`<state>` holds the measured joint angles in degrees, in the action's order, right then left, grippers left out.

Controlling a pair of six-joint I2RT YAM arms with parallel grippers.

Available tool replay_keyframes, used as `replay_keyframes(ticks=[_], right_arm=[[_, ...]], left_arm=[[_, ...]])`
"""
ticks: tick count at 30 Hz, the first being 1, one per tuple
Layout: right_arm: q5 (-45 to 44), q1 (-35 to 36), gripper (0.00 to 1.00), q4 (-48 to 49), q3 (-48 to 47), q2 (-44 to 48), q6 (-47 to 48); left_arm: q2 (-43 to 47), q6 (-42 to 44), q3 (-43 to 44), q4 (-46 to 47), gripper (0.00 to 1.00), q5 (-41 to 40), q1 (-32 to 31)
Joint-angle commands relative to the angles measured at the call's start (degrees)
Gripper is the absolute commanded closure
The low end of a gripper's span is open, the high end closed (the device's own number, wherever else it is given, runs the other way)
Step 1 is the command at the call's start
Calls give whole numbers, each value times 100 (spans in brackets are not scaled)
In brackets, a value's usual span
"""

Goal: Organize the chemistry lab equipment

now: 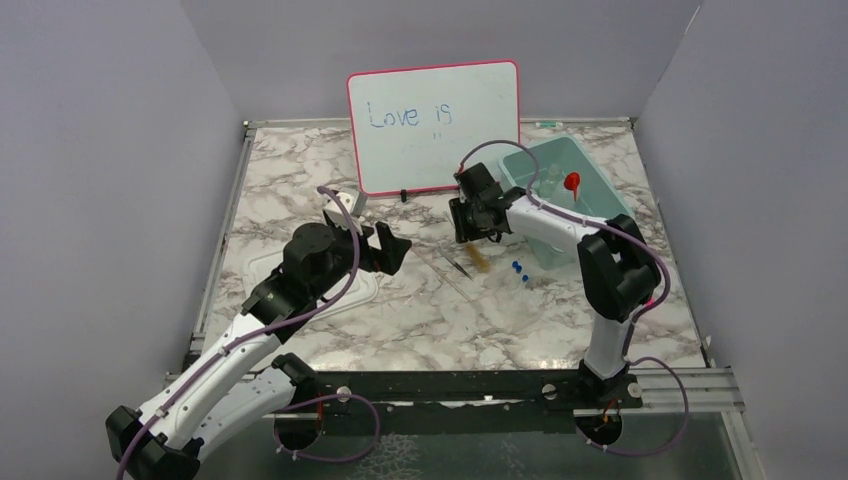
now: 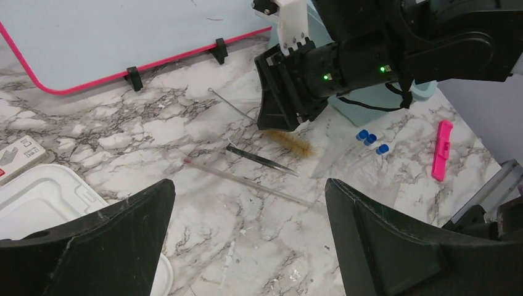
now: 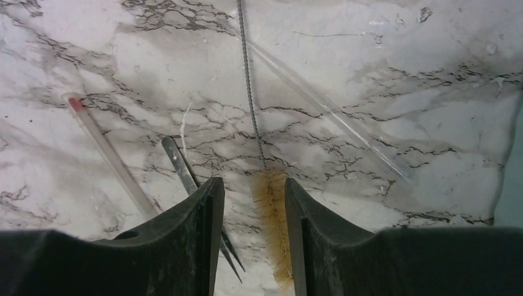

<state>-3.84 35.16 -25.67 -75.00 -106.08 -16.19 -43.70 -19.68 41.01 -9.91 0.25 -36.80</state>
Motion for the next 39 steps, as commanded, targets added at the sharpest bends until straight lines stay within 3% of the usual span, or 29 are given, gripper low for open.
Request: replay_keyframes(ticks=[1,12,19,30,34,39], right_arm=[[-43,8,57,243,-226,-398,56],[-50,7,69,107,-539,-957,508],[4,4,99,-34,-612,-1004,655],[1025,18,99,247,-652,307,616],[746,19,100,150,-859,865,726],[-199,-85,99,-78,-1242,1439,1157]], left_arm=[[1,-50,-147,90,6,103,34],[-23,5,-161,36,6,19,32],[154,-47,-145,-129,7,-340,32],[257,-167,-175,-168,7,-465,32],[314,-196,-207,-169,7,-496,32],[314,-211,-210,-182,7,-528,32]])
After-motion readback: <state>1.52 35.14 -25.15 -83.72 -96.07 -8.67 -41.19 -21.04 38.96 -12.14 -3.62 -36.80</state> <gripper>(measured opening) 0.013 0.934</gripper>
